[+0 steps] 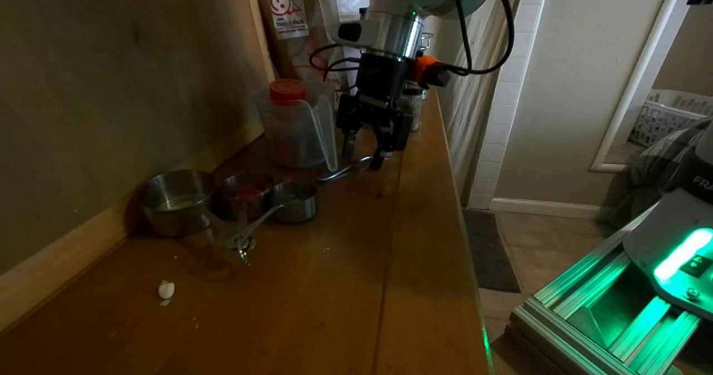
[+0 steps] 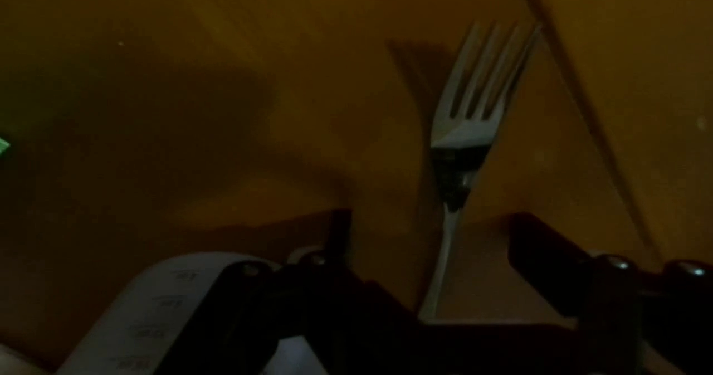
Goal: Put the spoon inside the jug
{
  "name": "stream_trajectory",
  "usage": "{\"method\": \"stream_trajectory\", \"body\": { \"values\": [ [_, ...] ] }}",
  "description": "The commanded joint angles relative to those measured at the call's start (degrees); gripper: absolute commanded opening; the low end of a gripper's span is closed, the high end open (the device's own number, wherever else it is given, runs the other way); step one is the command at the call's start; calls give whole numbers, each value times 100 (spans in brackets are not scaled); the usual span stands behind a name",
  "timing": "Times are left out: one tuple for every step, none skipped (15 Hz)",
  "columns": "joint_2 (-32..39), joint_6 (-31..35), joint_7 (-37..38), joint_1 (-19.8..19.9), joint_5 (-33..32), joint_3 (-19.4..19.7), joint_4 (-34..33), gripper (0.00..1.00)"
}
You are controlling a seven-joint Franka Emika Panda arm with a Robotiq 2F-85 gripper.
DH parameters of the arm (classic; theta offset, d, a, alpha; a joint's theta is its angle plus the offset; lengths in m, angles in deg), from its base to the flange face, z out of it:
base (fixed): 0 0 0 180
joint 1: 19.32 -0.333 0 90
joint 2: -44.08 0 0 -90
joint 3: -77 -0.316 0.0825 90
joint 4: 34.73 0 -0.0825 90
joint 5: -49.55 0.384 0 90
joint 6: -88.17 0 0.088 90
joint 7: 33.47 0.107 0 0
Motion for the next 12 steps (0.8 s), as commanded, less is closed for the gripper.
{"method": "stream_trajectory", "body": {
  "values": [
    [242, 282, 267, 195, -107, -214, -140, 43],
    [229, 311, 378, 213, -178, -226, -131, 34],
    [186, 300, 594, 216, -355, -208, -88, 28],
    [145, 279, 854, 216, -563, -178, -43, 20],
    [96, 204, 1171, 219, -833, -143, 0, 14],
    [51, 76, 1564, 223, -1206, -100, 38, 8],
    [3, -39, 1945, 233, -1566, -77, 72, 2],
    [-37, -153, 2210, 252, -1796, -91, 56, 0],
    [-93, -265, 2385, 266, -1917, -125, 42, 0],
    [-196, -437, 2387, 287, -1881, -182, 38, 0],
    [-309, -653, 2317, 299, -1813, -221, 51, 2],
    [-499, -962, 1898, 301, -1487, -305, 81, 2]
  ]
}}
